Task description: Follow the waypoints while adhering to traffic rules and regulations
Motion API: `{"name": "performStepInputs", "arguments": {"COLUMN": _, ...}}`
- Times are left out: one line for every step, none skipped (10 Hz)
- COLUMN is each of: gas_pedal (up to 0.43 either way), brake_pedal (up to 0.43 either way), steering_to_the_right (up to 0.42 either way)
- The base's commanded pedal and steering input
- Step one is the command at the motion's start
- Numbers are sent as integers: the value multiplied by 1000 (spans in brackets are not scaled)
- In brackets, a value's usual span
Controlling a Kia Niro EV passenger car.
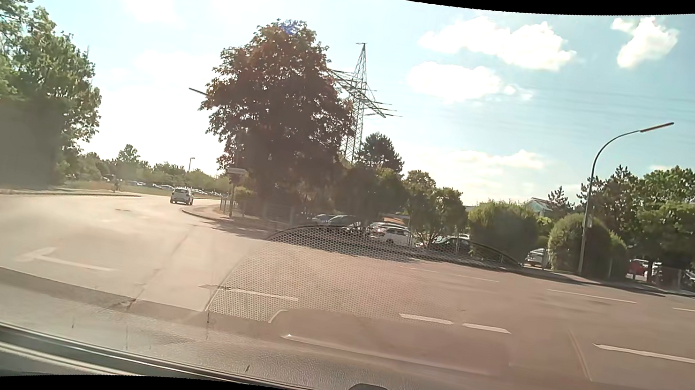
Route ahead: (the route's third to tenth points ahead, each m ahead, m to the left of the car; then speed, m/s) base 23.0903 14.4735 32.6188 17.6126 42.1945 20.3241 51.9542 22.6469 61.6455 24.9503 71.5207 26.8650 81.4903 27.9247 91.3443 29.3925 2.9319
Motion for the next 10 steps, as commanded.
{"name": "performStepInputs", "arguments": {"gas_pedal": 0, "brake_pedal": 6, "steering_to_the_right": 19}}
{"name": "performStepInputs", "arguments": {"gas_pedal": 47, "brake_pedal": 6, "steering_to_the_right": 6}}
{"name": "performStepInputs", "arguments": {"gas_pedal": 209, "brake_pedal": 6, "steering_to_the_right": -16}}
{"name": "performStepInputs", "arguments": {"gas_pedal": 268, "brake_pedal": 6, "steering_to_the_right": -51}}
{"name": "performStepInputs", "arguments": {"gas_pedal": 319, "brake_pedal": 6, "steering_to_the_right": -85}}
{"name": "performStepInputs", "arguments": {"gas_pedal": 331, "brake_pedal": 6, "steering_to_the_right": -123}}
{"name": "performStepInputs", "arguments": {"gas_pedal": 331, "brake_pedal": 6, "steering_to_the_right": -148}}
{"name": "performStepInputs", "arguments": {"gas_pedal": 331, "brake_pedal": 6, "steering_to_the_right": -177}}
{"name": "performStepInputs", "arguments": {"gas_pedal": 331, "brake_pedal": 6, "steering_to_the_right": -195}}
{"name": "performStepInputs", "arguments": {"gas_pedal": 319, "brake_pedal": 6, "steering_to_the_right": -208}}
